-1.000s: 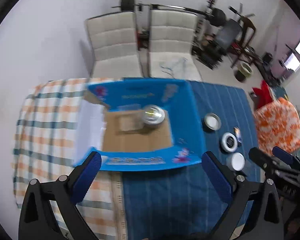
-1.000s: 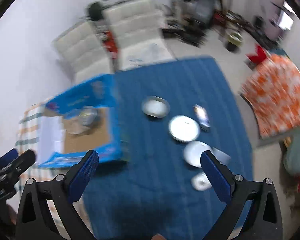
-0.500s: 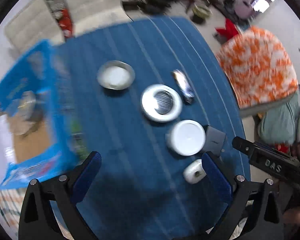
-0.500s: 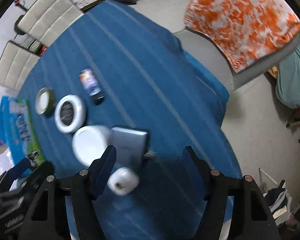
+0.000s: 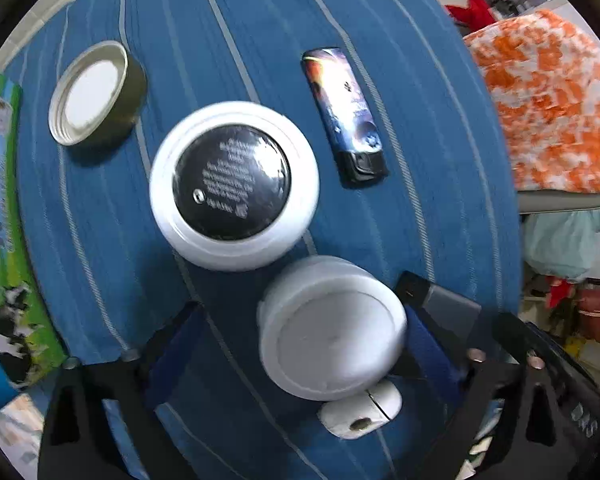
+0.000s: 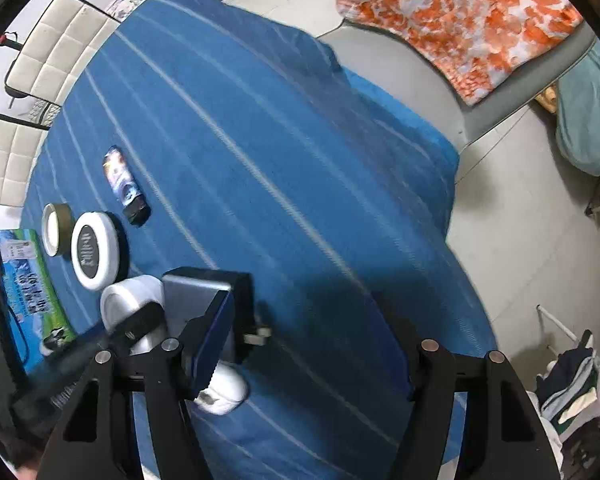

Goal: Organize rigid objects
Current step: 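Grasp the white round container with the left tool while the right tool grasps the grey charger, then carry the white container and grey charger into the carton and release them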

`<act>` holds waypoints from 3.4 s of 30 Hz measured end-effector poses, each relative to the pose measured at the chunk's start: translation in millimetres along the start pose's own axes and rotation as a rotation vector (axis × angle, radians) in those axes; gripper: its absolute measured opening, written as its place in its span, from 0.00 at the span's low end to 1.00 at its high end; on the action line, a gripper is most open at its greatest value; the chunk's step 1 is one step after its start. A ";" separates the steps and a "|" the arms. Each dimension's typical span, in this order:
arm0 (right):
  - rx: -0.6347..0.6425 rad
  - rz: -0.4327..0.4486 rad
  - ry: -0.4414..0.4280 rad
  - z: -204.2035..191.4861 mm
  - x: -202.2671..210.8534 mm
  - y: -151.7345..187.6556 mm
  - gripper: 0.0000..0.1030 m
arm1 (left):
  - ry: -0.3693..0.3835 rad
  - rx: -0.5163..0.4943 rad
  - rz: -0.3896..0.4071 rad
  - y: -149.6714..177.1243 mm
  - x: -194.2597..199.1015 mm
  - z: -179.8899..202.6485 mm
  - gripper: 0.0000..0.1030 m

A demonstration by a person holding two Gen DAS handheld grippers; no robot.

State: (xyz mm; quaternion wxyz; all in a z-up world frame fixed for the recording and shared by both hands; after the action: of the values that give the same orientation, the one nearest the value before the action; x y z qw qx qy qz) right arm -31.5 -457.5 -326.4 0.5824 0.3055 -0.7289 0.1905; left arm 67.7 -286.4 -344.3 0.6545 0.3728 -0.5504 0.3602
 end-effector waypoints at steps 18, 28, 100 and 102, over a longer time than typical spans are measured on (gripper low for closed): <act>0.285 -0.158 0.181 -75.2 -55.4 12.5 0.57 | 0.037 0.105 -0.037 61.0 18.2 -65.0 0.66; 0.269 -0.149 0.153 -58.4 -49.1 10.0 0.58 | 0.002 0.069 -0.008 53.0 28.4 -61.7 0.84; 0.792 -0.008 0.107 -471.8 -92.1 156.9 0.56 | -0.241 0.402 0.207 42.4 129.0 -448.1 0.64; 0.787 -0.021 0.125 -469.1 -102.1 155.0 0.56 | -0.259 0.384 0.173 31.1 113.1 -454.5 0.64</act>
State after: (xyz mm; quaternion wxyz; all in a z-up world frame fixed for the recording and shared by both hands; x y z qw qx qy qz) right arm 222.5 -22.7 -296.0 0.4659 0.5004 -0.5603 0.4674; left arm 260.8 136.9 -282.4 0.4624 0.4849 -0.5811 0.4620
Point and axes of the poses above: each gripper's, at about its wrist camera, not at the fingertips, and x roughly against the way its jaws point, z to its right, y to its underside, the point moved 6 cm from there along -x, roughly the way its jaws point, and after that the axes turned 4 degrees about -y, right-handed, at the moved point
